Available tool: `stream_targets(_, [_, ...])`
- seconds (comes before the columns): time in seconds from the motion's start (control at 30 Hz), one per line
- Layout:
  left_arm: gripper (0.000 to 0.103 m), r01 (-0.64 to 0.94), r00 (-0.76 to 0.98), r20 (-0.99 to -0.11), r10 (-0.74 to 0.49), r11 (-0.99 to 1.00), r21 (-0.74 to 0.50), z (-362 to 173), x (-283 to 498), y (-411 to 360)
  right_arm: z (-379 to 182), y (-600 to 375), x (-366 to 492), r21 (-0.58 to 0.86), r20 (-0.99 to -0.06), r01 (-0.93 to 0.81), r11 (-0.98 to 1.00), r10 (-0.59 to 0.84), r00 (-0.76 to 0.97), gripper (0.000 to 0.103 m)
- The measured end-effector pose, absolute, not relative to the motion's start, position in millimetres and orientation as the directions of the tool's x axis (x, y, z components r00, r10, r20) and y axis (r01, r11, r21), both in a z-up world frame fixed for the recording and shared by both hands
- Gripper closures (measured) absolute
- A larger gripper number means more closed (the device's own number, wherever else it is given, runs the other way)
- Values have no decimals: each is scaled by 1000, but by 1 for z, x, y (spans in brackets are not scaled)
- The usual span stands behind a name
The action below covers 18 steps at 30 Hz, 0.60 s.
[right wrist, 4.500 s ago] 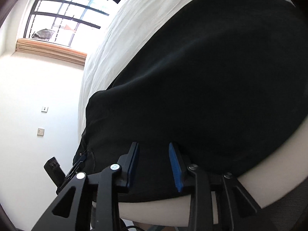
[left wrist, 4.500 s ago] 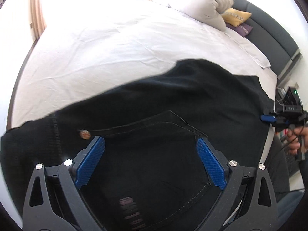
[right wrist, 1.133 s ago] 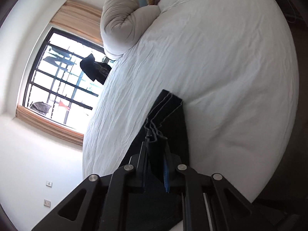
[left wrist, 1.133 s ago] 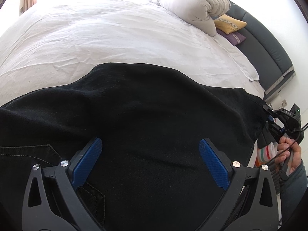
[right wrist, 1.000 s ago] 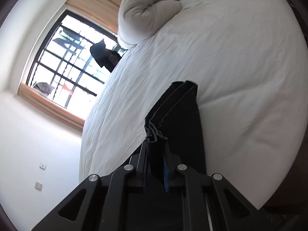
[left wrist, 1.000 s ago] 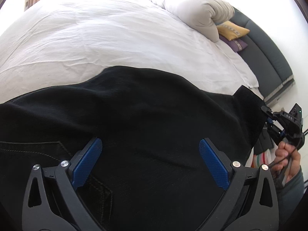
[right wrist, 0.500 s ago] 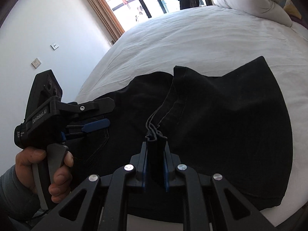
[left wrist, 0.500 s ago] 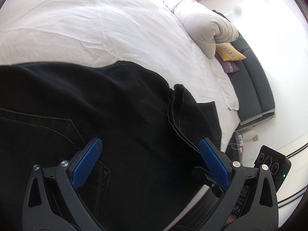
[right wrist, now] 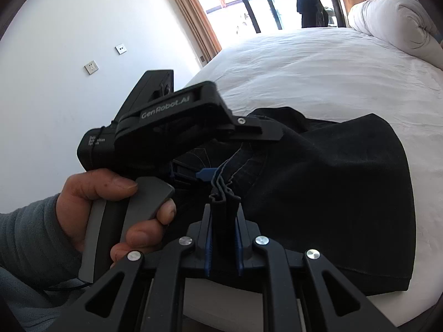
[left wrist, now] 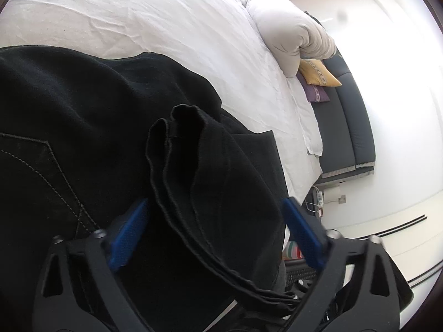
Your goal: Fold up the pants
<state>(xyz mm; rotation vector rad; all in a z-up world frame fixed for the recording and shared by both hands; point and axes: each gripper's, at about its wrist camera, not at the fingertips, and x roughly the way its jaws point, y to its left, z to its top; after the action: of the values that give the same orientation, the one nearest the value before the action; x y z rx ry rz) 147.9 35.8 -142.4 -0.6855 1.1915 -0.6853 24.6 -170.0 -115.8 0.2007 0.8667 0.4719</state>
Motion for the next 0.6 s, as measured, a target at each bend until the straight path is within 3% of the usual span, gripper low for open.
stream_targets(0.03, [48, 108, 216, -589, -779, 619, -778, -144, 148, 38, -118, -166, 25, 352, -692, -313, 882, 470, 548, 88])
stream_targets(0.1, [71, 96, 208, -615, -761, 641, -761, -148, 148, 42, -120, -159, 24, 359, -697, -309, 881, 473, 539, 88])
stream_targets(0.2, [84, 88, 221, -637, -739, 665, -742, -150, 145, 53, -119, -153, 26, 365, -692, -313, 877, 481, 538, 88])
stream_targets(0.6, [87, 62, 258, -683, -683, 717, -694, -154, 139, 89, -128, -112, 40, 370, -708, -368, 853, 515, 483, 88])
